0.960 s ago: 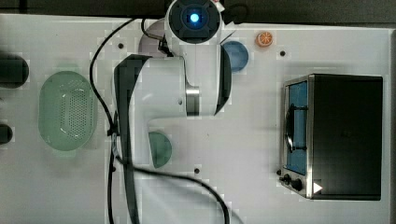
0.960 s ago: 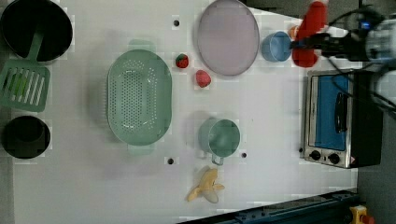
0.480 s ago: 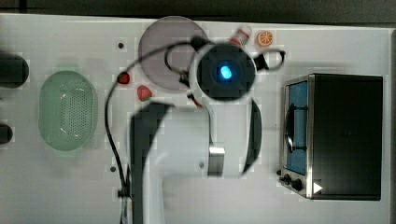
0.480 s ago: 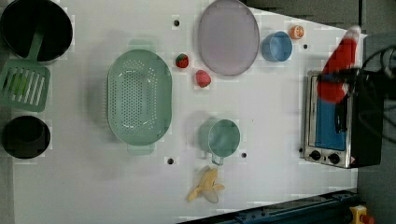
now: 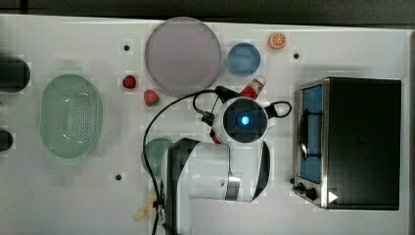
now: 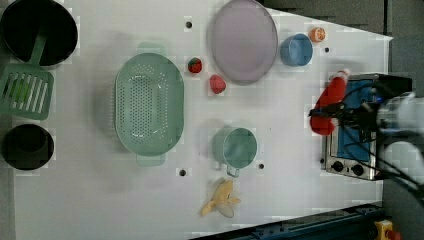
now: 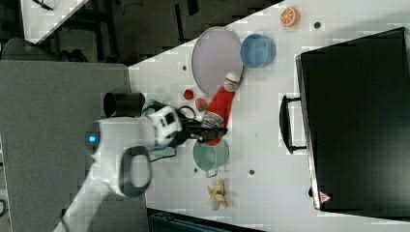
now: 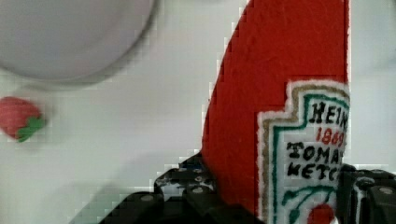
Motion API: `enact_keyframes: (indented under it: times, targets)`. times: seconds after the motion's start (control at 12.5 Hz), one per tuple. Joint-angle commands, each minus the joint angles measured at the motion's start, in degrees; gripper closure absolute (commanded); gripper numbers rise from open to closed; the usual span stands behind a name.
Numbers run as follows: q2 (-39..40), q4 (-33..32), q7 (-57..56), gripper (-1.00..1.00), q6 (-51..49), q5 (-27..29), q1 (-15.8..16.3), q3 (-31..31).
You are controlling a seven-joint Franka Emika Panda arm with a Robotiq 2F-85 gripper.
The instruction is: Pick ketchup from plate and place it on table.
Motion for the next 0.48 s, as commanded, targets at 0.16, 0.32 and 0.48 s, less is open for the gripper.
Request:
enact_keyframes:
  times: [0.16, 0.32, 0.48]
  targets:
    - [4.6, -4.4, 2.5, -0.32, 10.5, 0.0, 0.3, 0.8]
    - [8.0, -4.6, 2.5, -0.74, 13.4, 0.0, 0.3, 0.9]
    - [8.6, -4.0, 2.5, -1.0, 14.5, 0.0, 0.3, 1.2]
